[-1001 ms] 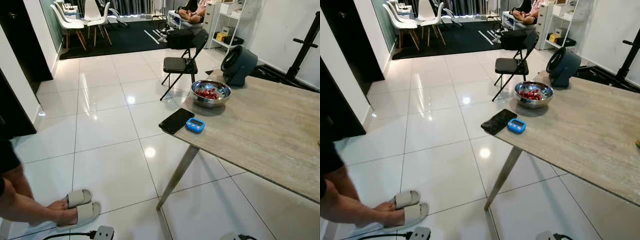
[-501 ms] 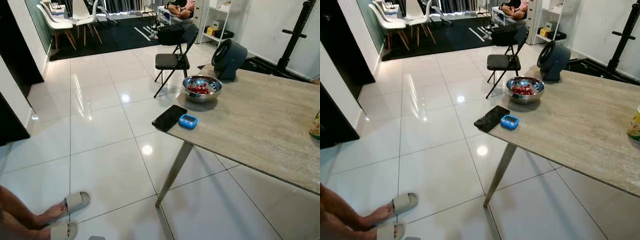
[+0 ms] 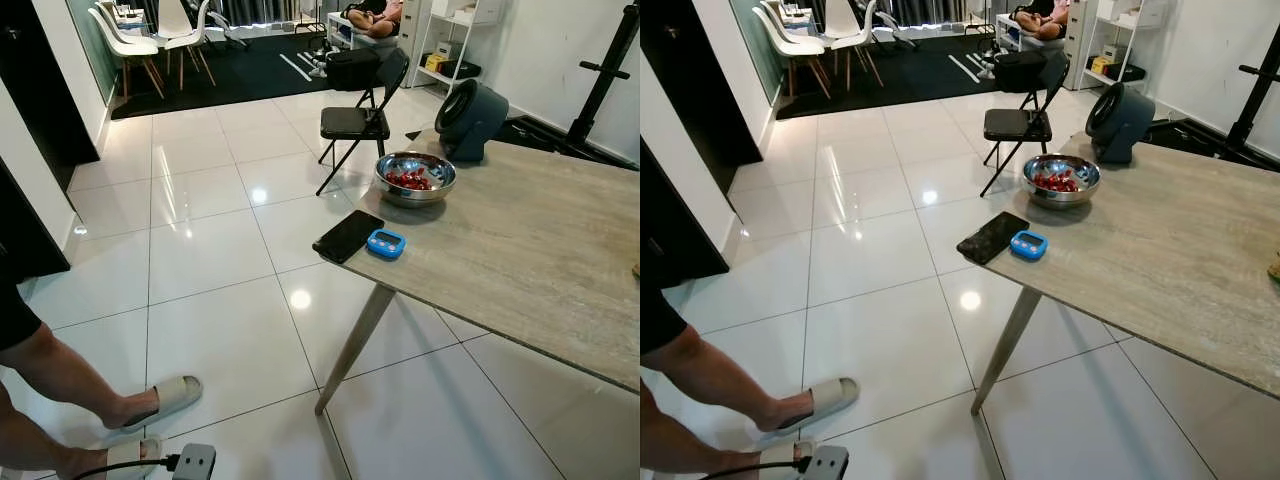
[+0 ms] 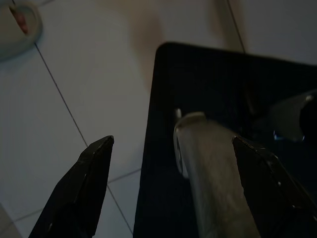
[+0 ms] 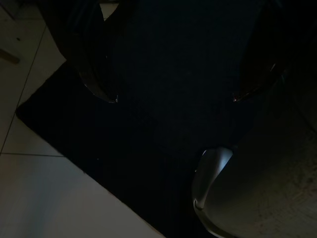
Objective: Restocking fridge
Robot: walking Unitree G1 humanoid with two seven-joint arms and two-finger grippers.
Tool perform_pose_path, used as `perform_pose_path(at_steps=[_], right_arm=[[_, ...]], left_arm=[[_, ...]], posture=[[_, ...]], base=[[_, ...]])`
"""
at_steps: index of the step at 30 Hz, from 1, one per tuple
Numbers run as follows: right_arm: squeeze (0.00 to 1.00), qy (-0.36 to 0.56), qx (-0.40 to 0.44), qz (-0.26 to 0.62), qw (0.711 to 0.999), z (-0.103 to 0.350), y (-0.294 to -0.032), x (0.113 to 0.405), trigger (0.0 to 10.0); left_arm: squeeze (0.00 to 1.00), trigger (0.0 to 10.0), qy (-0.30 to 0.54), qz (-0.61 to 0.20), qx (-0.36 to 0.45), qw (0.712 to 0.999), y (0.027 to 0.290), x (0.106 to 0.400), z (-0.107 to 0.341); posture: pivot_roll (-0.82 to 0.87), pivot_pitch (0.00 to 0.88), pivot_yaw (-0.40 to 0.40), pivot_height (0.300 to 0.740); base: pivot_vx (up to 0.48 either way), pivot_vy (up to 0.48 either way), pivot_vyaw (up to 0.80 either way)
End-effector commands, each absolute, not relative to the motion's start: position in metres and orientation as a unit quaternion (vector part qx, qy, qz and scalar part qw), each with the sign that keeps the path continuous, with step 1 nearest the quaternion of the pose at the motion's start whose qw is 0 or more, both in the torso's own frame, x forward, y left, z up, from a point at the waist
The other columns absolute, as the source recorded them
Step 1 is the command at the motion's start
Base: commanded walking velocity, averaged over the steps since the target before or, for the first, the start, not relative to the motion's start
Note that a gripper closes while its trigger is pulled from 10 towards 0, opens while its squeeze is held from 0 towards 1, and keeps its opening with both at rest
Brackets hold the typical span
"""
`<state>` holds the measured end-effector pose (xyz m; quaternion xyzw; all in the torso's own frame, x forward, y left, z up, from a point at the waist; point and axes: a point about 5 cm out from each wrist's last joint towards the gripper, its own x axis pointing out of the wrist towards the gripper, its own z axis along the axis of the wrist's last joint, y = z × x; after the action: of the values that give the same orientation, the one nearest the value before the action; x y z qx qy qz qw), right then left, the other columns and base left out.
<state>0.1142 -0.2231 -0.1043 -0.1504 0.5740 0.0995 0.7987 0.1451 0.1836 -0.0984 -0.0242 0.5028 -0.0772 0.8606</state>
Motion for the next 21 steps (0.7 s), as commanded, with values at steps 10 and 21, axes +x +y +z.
perform_pose_path(at_steps=[10, 21], right_arm=[[0.0, 0.554, -0.154, 0.122, 0.809, -0.099, -0.218, 0.133, 10.0], [0.0, 0.538, -0.148, 0.068, 0.827, -0.089, -0.24, 0.149, 10.0]], left_arm=[[0.0, 10.0, 0.531, -0.064, -0.024, 0.844, 0.185, 0.121, -0.107], [0.0, 10.0, 0.54, -0.094, -0.009, 0.836, 0.172, 0.12, -0.109]], posture=[[0.03, 0.056, -0.018, 0.74], [-0.03, 0.0, -0.012, 0.74]], base=[[0.0, 0.0, 0.1], [0.0, 0.0, 0.71]])
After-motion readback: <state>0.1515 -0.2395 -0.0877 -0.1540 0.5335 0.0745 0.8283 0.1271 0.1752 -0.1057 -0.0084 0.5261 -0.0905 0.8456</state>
